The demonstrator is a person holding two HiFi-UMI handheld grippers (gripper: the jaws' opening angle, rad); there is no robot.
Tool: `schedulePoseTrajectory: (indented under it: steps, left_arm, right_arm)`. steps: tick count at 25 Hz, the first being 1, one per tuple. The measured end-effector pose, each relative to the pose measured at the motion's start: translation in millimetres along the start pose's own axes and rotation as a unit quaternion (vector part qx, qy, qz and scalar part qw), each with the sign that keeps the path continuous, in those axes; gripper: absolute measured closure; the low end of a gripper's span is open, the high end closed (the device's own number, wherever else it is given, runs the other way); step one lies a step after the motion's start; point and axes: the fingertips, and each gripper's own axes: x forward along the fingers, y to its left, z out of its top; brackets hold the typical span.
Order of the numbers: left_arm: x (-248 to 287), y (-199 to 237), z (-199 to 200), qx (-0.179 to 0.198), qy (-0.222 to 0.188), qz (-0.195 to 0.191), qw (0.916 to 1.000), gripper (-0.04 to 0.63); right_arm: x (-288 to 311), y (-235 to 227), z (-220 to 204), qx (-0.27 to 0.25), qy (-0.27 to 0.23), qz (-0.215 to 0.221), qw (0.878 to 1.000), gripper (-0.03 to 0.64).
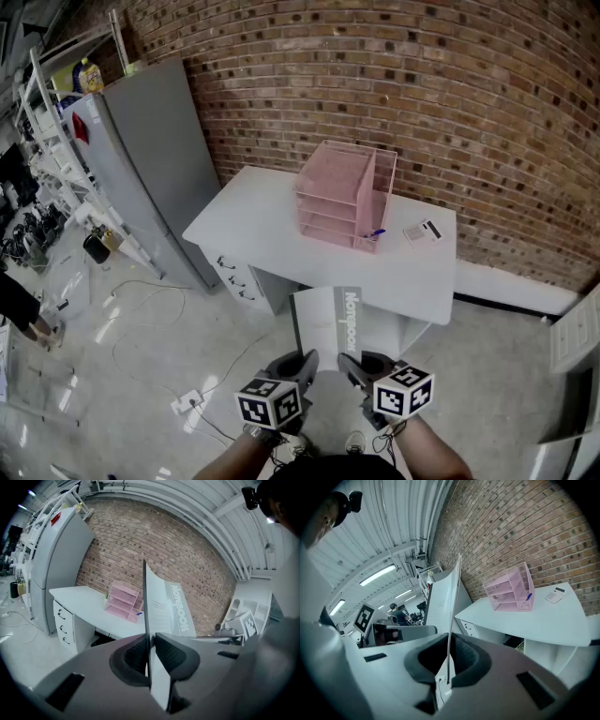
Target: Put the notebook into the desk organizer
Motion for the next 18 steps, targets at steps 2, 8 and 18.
schedulePoseTrajectory:
  steps: [2,8,18]
  left_arm:
    - [-3,1,-1,-0.001,0.0,-0.001,1.0,0.56]
    - [-10,9,-2,-0.001,0.001,-0.004,1.0,0.559]
    - [-26,39,-1,-0.012,0.003,-0.012,0.9998,0.56]
  right_arm:
    - [1,2,-1,0.002,-0.001,0.0,1.0,0.603]
    - [7,10,-6,0.001,0.001,-0.002,1.0,0.597]
    - [35,28,-11,0.004,0.01,-0.013,1.0,0.598]
